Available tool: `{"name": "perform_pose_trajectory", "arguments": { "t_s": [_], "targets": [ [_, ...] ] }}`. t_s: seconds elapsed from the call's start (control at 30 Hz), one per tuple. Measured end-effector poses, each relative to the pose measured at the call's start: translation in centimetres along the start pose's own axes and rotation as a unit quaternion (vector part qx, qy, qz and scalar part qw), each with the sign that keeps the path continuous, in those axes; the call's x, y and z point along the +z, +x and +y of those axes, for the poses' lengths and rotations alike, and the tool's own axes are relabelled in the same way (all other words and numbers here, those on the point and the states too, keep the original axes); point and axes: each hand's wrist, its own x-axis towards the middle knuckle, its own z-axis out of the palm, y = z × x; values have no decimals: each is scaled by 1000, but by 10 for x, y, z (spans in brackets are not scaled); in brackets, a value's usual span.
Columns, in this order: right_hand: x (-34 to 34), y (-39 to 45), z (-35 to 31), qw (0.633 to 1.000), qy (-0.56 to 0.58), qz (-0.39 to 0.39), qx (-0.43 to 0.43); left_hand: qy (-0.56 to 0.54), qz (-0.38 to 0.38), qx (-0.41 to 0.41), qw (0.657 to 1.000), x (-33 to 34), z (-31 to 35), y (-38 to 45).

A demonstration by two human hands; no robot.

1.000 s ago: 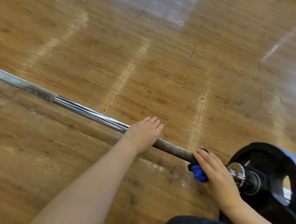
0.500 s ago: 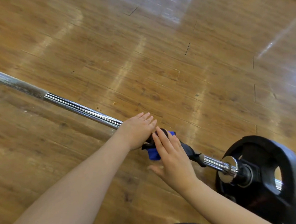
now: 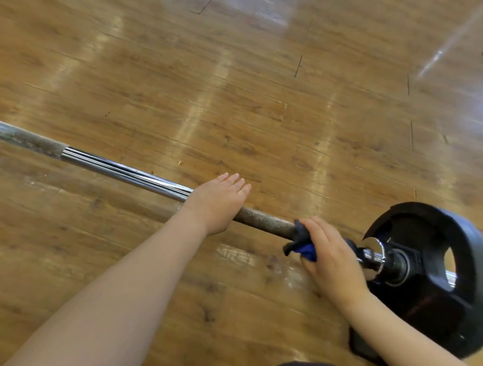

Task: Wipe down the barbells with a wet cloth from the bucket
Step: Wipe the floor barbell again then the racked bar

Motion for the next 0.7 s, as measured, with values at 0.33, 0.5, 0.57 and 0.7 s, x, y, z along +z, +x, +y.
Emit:
{"name": "perform_pose_trajectory", "arguments": {
  "t_s": [0.33,0.5,0.57,0.7],
  "targets": [
    [6,30,-59,994,74,-22,-78,14,30,-4,999,7,4,-7],
    [16,30,-41,995,40,-28,-84,17,26,-9,999,5,5,-9],
    [11,24,-32,996,47,-24,-73,12,32,-11,999,5,6,-9],
    [9,11,-17,996,48,-44,-60,6,37,-9,999,7,8,-10]
  ]
}}
